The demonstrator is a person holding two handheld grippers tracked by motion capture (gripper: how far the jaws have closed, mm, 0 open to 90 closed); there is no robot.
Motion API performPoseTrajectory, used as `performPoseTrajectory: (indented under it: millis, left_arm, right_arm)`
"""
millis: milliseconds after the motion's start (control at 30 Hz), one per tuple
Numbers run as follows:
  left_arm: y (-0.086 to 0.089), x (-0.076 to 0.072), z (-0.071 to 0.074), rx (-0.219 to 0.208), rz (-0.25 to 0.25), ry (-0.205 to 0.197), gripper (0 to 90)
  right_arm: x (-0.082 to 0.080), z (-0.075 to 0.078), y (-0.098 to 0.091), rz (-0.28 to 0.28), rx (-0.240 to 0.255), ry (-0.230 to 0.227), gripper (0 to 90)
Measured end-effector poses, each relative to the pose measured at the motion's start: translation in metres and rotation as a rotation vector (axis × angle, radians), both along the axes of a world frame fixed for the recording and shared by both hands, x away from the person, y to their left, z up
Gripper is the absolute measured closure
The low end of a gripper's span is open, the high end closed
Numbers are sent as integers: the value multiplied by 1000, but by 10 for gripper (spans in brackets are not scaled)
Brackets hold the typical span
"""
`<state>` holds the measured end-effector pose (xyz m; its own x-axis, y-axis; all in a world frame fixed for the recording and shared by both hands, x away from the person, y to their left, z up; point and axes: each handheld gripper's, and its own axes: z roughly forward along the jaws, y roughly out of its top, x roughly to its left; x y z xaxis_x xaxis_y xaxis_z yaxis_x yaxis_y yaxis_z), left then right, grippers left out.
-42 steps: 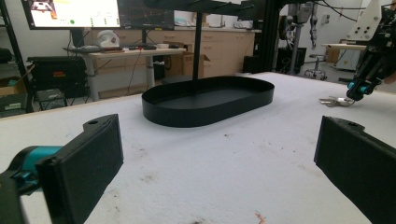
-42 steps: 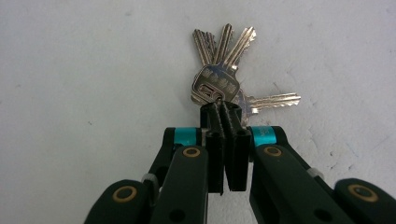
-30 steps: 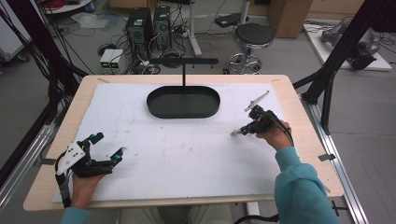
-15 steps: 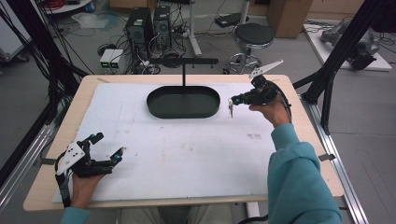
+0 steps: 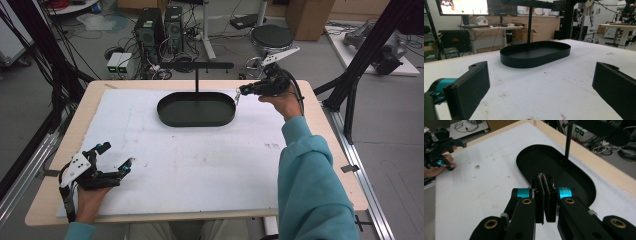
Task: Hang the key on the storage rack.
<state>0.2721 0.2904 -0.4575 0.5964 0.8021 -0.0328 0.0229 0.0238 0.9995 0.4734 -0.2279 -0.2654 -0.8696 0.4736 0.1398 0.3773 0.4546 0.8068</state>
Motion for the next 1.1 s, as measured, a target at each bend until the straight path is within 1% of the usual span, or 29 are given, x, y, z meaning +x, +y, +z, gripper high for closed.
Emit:
performPoseTrajectory:
  millis: [67,100,167,233,267,300,333,367,433,467,500,600,667,700,733,767,833,933,1000,1033,1100]
  left_arm:
    - [0,0,0,1,-3,-1,17]
    - [0,0,0,0,-2,-2,17]
    - [0,0,0,2,-3,-1,17]
    - [0,0,0,2,-2,-1,17]
    - [0,0,0,2,-2,-1,17]
    - [0,0,0,2,-3,-1,17]
    - [0,0,0,2,-3,-1,17]
    - [0,0,0,1,-3,-1,17]
    - [0,0,0,1,-3,-2,17]
    - [0,0,0,0,-4,-1,17]
    - [0,0,0,1,-3,-2,17]
    - [0,0,0,1,-3,-2,17]
    - [0,0,0,1,-4,-1,17]
    - [0,0,0,1,-4,-1,17]
    - [0,0,0,1,-4,-1,17]
    - [0,0,0,0,-4,-1,17]
    - [0,0,0,2,-5,-2,17]
    - [0,0,0,3,-5,-2,17]
    - [0,0,0,1,-5,-2,17]
    - [0,0,0,3,-6,-2,17]
    - [0,0,0,3,-5,-3,17]
  right_arm:
    - [3,3,1,-4,6,-1,890]
    - [5,4,2,-3,6,-11,890]
    - [9,6,3,8,9,-14,891]
    - [13,10,6,7,-7,-11,890]
    - [15,12,9,8,-9,-27,890]
    - [17,13,10,11,-6,-22,891]
    - [19,15,13,12,-15,-24,891]
    - [23,16,15,16,-18,-36,891]
    - [26,19,19,12,-27,-30,891]
    - [29,20,22,17,-15,-33,890]
    - [30,20,24,16,-15,-31,890]
    - [37,21,31,13,-30,-33,891]
    - [41,24,36,12,-55,-42,890]
    - [43,25,38,12,-53,-38,890]
    - [46,27,40,18,-52,-52,890]
    - [48,28,42,14,-55,-48,890]
    - [53,28,45,11,-67,-50,890]
    - [59,28,48,-3,-80,-40,890]
    - [62,28,49,-9,-89,-50,890]
    - [63,27,50,-15,-90,-40,890]
    - [66,25,50,-21,-102,-44,890]
